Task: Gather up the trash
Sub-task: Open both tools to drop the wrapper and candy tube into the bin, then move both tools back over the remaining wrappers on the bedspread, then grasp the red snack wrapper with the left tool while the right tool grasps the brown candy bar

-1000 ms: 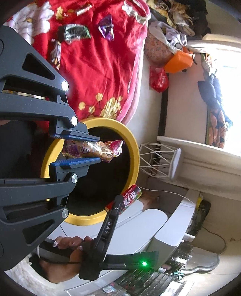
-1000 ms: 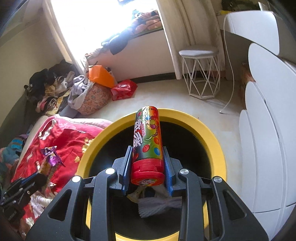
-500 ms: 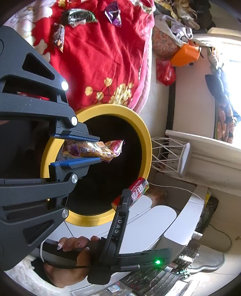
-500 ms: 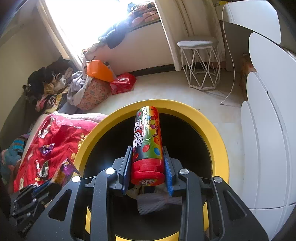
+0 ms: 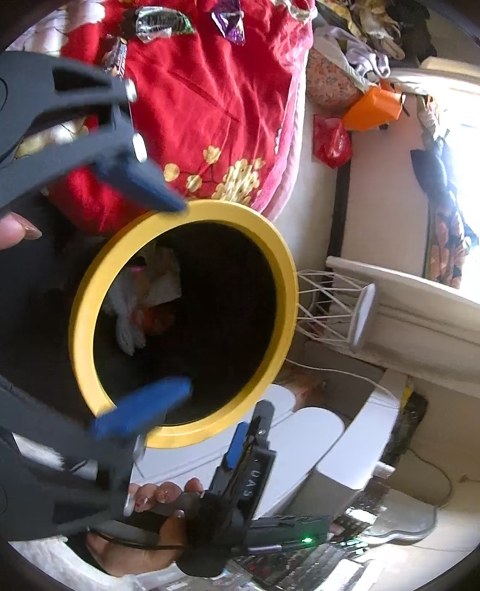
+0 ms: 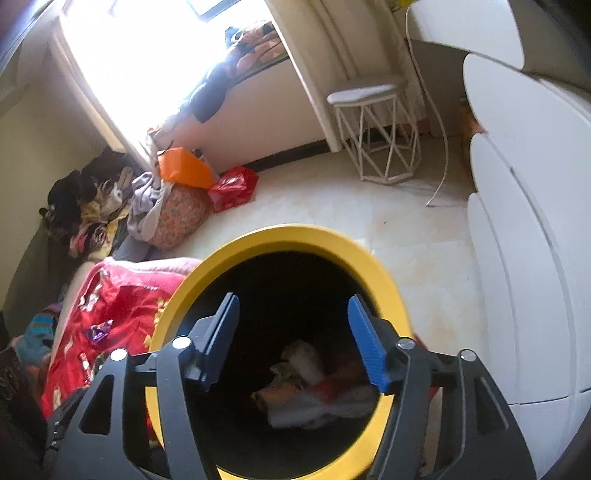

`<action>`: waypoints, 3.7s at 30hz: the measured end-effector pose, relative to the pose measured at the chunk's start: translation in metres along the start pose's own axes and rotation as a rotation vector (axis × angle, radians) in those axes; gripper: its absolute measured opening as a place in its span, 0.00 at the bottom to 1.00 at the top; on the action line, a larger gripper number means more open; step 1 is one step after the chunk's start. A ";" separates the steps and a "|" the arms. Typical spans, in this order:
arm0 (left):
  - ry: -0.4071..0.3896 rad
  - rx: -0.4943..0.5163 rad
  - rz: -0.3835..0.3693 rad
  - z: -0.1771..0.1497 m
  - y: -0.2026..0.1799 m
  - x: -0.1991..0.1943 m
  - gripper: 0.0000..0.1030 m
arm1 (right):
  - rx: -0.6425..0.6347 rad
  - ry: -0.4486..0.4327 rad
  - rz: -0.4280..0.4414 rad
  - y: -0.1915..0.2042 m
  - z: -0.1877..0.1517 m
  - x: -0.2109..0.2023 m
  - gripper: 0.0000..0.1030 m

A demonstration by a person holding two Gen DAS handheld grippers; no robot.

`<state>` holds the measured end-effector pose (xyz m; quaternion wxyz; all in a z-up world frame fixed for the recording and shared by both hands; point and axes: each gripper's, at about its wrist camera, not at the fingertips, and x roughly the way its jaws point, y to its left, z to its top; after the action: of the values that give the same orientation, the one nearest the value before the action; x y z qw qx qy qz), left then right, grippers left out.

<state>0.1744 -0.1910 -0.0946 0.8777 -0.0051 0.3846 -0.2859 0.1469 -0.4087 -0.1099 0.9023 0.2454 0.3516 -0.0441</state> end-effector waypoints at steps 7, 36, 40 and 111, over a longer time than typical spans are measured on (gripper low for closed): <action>-0.053 -0.033 0.016 0.006 0.006 -0.018 0.90 | -0.032 -0.050 -0.044 0.004 0.002 -0.014 0.72; -0.206 -0.077 0.200 0.008 0.058 -0.100 0.90 | -0.293 -0.082 -0.007 0.105 -0.019 -0.030 0.84; -0.223 -0.112 0.226 0.007 0.073 -0.110 0.90 | -0.324 -0.091 0.037 0.120 -0.026 -0.034 0.84; -0.083 -0.618 0.389 -0.062 0.276 -0.097 0.32 | -0.886 0.459 0.402 0.302 -0.178 0.077 0.20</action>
<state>0.2176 0.1019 -0.1365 0.8875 -0.2085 0.4106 0.0165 0.1719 -0.0527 -0.1487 0.8100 -0.0930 0.4710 0.3368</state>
